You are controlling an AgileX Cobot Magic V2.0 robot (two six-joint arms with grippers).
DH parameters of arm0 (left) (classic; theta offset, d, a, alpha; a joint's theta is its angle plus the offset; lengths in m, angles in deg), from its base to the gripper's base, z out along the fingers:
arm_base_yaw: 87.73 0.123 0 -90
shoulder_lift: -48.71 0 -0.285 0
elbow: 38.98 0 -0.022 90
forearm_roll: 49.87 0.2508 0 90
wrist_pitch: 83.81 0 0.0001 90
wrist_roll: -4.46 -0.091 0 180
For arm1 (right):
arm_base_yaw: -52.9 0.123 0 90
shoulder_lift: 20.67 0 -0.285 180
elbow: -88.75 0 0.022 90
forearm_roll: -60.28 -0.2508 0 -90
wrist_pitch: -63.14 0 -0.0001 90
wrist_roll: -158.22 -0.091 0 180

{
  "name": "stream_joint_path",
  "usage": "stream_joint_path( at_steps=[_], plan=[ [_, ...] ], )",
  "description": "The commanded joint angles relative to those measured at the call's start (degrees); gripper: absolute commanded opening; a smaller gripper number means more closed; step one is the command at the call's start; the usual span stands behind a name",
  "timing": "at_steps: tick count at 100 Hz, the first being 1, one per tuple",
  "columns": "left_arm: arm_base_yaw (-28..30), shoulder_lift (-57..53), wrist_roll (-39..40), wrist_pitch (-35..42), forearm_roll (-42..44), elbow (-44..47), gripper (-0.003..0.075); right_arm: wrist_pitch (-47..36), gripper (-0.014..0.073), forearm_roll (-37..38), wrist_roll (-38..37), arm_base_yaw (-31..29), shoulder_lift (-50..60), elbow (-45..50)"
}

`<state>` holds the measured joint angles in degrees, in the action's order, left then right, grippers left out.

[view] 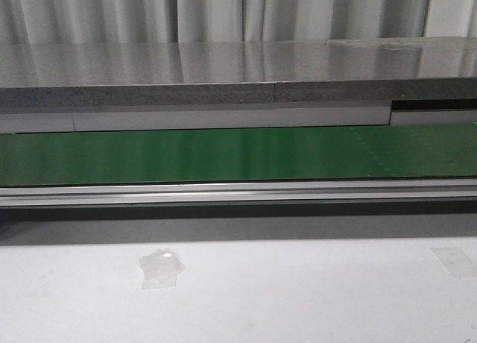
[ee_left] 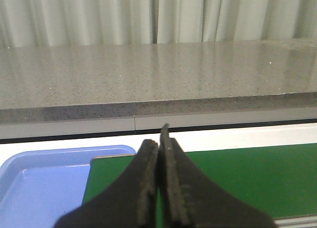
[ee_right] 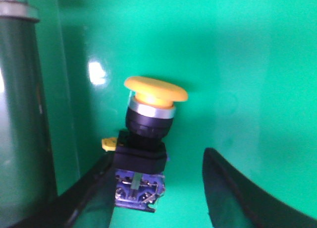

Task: Move button from left to right
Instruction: 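Lift the button with the right gripper and lower it into the green bin, then open the right gripper and withdraw it upward from the bin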

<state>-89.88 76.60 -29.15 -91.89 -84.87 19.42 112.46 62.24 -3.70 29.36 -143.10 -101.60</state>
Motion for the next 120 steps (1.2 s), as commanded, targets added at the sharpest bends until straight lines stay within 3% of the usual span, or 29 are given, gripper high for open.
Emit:
stream_joint_path(
  at_steps=[1,18,38,93,120],
  plan=[
    [-0.4,0.4,0.1,3.8,-0.8,-1.5,-0.002,-0.8,0.0407,0.1,0.0,-0.3,3.4,-2.1],
    [-0.4,0.4,0.1,3.8,-0.8,-1.5,-0.002,-0.4,0.0407,-0.9,-1.4,-0.1,5.5,-4.5],
    [-0.4,0.4,0.1,3.8,-0.8,-1.5,-0.002,-4.1,0.0403,-8.7,-0.9,1.3,10.3,-5.4],
    [-0.4,0.4,0.1,3.8,-0.8,-1.5,-0.002,-7.8,0.0403,-13.5,-0.4,19.2,18.6,-5.3],
    [-0.4,0.4,0.1,3.8,-0.8,-1.5,-0.002,-8.6,0.0403,-14.5,-0.4,23.2,23.5,-3.9]
  ],
)
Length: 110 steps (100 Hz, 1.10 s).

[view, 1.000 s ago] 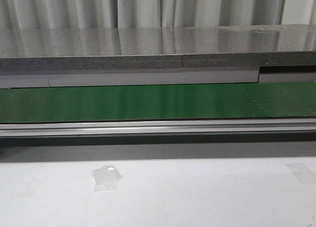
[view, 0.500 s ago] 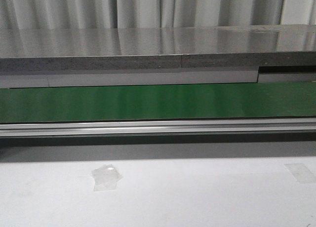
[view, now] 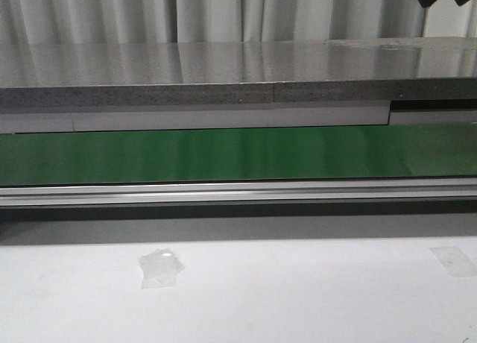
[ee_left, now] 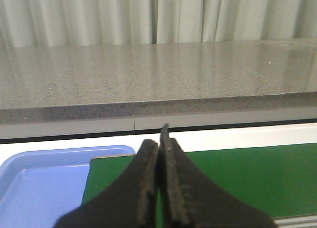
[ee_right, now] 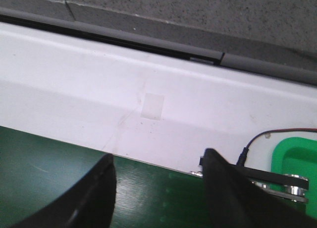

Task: Move button from left to right
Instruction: 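Open the right gripper and withdraw it upward from the bin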

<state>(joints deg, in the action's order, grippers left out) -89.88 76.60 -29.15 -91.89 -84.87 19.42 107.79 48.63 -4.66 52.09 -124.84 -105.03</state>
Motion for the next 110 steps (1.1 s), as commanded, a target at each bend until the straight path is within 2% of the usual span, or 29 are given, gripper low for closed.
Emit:
stream_joint_path(
  at_steps=[1,18,52,69,86,110],
  plan=[
    [-0.4,0.4,0.1,3.8,-0.8,-1.5,-0.002,-4.1,0.0403,-0.9,0.6,0.5,5.5,-0.3],
    [-0.4,0.4,0.1,3.8,-0.8,-1.5,-0.002,-9.2,0.0403,-0.9,0.6,0.6,12.9,8.1],
    [-0.4,0.4,0.1,3.8,-0.8,-1.5,-0.002,-25.7,0.0402,-0.8,0.6,0.6,35.3,35.1],
    [-0.4,0.4,0.1,3.8,-0.8,-1.5,-0.002,-31.4,0.0402,-0.8,0.6,0.6,47.2,46.7],
    [-0.4,0.4,0.1,3.8,-0.8,-1.5,-0.002,-32.1,0.0402,-0.8,0.6,0.6,58.6,55.3],
    [-0.4,0.4,0.1,3.8,-0.8,-1.5,-0.002,-29.2,0.0402,-0.9,0.6,0.6,73.3,62.1]
  ],
)
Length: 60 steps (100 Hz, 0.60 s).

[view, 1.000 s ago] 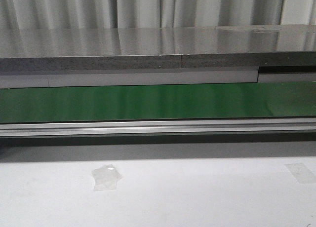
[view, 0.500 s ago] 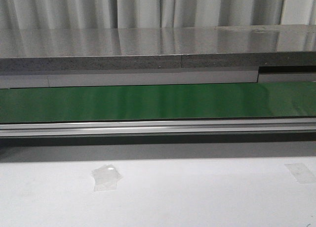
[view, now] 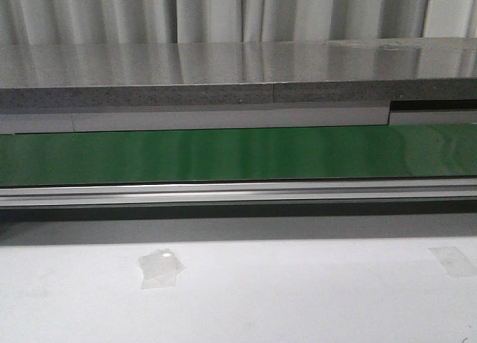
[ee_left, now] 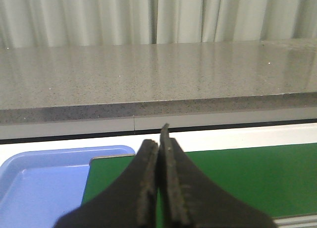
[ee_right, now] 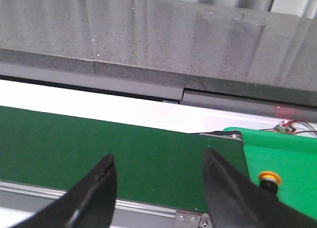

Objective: Move button from left to right

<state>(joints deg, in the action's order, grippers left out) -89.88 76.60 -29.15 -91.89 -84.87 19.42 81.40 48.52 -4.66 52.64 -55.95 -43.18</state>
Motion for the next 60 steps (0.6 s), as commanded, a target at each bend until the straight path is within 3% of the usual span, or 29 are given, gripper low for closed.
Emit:
stream_joint_path(
  at_steps=[1,45,52,60],
  plan=[
    [-0.4,0.4,0.1,3.8,-0.8,-1.5,-0.002,-2.6,0.0402,-0.8,0.6,0.0,4.8,0.3],
    [-0.4,0.4,0.1,3.8,-0.8,-1.5,-0.002,1.6,0.0396,-0.8,0.6,0.0,10.6,1.4],
    [-0.4,0.4,0.1,3.8,-0.8,-1.5,-0.002,1.6,0.0349,-0.8,0.6,0.0,10.6,1.4],
    [-0.4,0.4,0.1,3.8,-0.8,-1.5,-0.002,1.6,0.0237,-0.8,0.6,0.0,10.6,1.4]
  ],
)
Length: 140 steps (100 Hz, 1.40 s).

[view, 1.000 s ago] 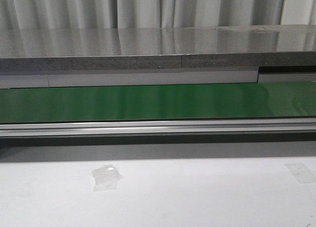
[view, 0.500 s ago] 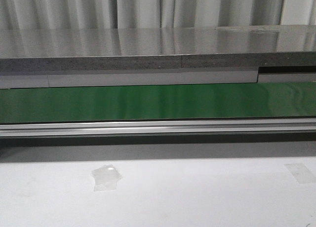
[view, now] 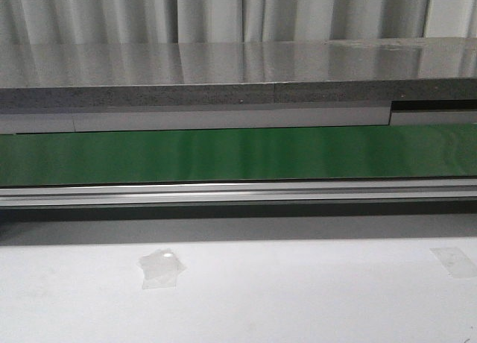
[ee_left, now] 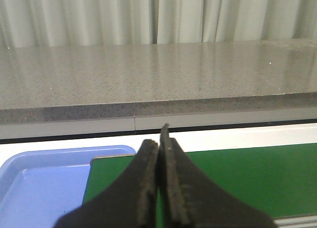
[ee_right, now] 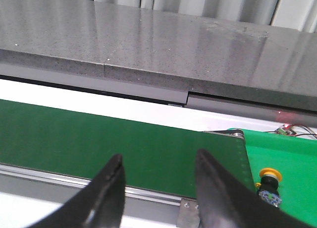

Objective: Move button from left to right

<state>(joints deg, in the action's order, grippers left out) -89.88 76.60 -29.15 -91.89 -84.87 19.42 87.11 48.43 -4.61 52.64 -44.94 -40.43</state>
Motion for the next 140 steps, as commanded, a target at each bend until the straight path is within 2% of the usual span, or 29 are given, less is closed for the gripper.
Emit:
stream_joint_path(
  at_steps=[1,23,103,121,128,140],
  plan=[
    [-0.4,0.4,0.1,3.8,-0.8,-1.5,-0.002,-4.1,0.0227,-0.7,0.5,0.0,-0.5,-1.4],
    [-0.4,0.4,0.1,3.8,-0.8,-1.5,-0.002,-4.1,-0.0108,-0.7,0.5,0.0,-0.5,-1.4],
    [-0.4,0.4,0.1,3.8,-0.8,-1.5,-0.002,-4.5,-0.0101,-0.7,0.5,0.0,-0.5,-1.4],
    [-0.4,0.4,0.1,3.8,-0.8,-1.5,-0.002,-8.2,-0.0101,-0.1,0.3,0.8,-0.3,0.9],
    [-0.4,0.4,0.1,3.8,-0.8,-1.5,-0.002,-10.6,-0.0101,2.7,-2.4,2.4,0.1,2.6],
    [-0.4,0.4,0.1,3.8,-0.8,-1.5,-0.002,-13.1,-0.0101,9.9,-11.4,5.3,1.3,5.6]
  ],
)
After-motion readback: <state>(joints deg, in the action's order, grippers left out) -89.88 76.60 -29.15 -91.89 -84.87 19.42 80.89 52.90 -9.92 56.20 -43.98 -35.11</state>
